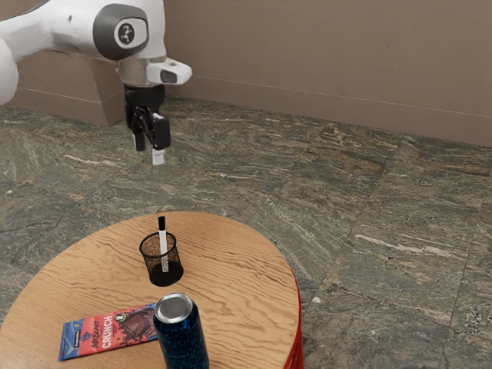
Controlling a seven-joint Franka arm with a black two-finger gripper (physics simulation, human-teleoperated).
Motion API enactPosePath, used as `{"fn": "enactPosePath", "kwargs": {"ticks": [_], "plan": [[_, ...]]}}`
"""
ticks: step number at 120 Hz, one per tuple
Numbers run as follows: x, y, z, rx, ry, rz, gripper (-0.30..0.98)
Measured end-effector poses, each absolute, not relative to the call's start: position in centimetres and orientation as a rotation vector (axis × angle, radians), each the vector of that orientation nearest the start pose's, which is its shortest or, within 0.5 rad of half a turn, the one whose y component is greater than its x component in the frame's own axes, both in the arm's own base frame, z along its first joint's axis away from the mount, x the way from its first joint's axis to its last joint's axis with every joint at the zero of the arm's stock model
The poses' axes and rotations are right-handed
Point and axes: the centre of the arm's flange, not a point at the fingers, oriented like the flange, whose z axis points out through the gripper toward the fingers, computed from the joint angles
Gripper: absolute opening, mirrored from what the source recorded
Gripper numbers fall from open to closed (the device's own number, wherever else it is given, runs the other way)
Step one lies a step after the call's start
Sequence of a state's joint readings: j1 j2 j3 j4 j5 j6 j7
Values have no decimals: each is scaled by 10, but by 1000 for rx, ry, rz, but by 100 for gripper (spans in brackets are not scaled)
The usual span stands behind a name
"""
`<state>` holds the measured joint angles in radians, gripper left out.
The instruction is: Take the marker out of the pen holder and place it to the left of the pen holder.
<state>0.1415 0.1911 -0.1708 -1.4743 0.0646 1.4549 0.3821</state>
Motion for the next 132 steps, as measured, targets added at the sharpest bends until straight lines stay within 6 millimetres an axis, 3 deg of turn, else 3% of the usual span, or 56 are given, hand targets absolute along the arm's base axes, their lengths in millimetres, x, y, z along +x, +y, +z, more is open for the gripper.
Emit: {"fn": "enactPosePath", "kwargs": {"ticks": [11,35,52,64,94,132], "plan": [[594,0,546,-3049,685,349,62],[624,22,437,-3075,729,621,66],[629,45,382,-3104,718,752,65],[632,48,352,-3126,732,821,59],[650,61,326,-3205,734,814,40],[662,65,316,-3230,744,786,19]]}}
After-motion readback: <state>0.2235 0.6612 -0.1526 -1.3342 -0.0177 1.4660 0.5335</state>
